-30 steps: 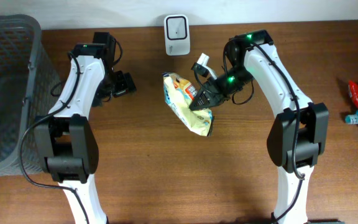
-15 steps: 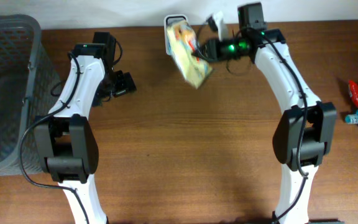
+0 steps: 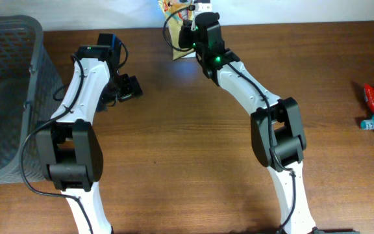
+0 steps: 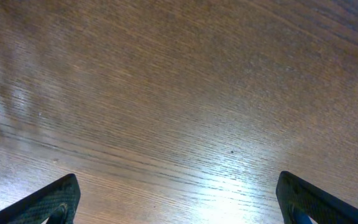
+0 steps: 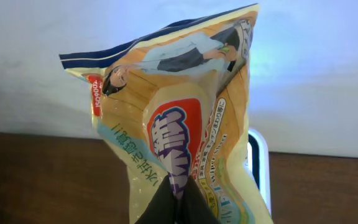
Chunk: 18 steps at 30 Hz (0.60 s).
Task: Scan the item barcode
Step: 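Hold the wet-wipes pack over the scanner, then carry the wet-wipes pack right and drop it beside the other items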
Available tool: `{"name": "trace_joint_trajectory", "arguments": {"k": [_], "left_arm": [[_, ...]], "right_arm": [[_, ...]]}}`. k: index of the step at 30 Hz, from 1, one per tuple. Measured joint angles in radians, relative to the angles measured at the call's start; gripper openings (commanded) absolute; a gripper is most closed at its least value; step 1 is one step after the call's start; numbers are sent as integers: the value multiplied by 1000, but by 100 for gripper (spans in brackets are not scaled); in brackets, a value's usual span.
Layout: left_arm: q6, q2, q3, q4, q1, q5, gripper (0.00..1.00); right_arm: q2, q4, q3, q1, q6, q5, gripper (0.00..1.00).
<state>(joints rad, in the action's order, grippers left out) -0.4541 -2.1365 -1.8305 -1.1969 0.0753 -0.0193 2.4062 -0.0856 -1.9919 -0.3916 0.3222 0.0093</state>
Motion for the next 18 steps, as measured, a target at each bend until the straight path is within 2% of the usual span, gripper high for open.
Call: {"name": "trace_joint_trajectory", "arguments": {"k": [7,10,18], "left_arm": [[0,0,0,0,0,0,99],[0,0,0,0,0,0,99],[0,0,0,0,0,0,99]], "right_arm": [[0,-34,-4,3,5,8,4],[0,-96,-15,4,48,-15,4],[16,-109,-17,4,63,-109,4]]}}
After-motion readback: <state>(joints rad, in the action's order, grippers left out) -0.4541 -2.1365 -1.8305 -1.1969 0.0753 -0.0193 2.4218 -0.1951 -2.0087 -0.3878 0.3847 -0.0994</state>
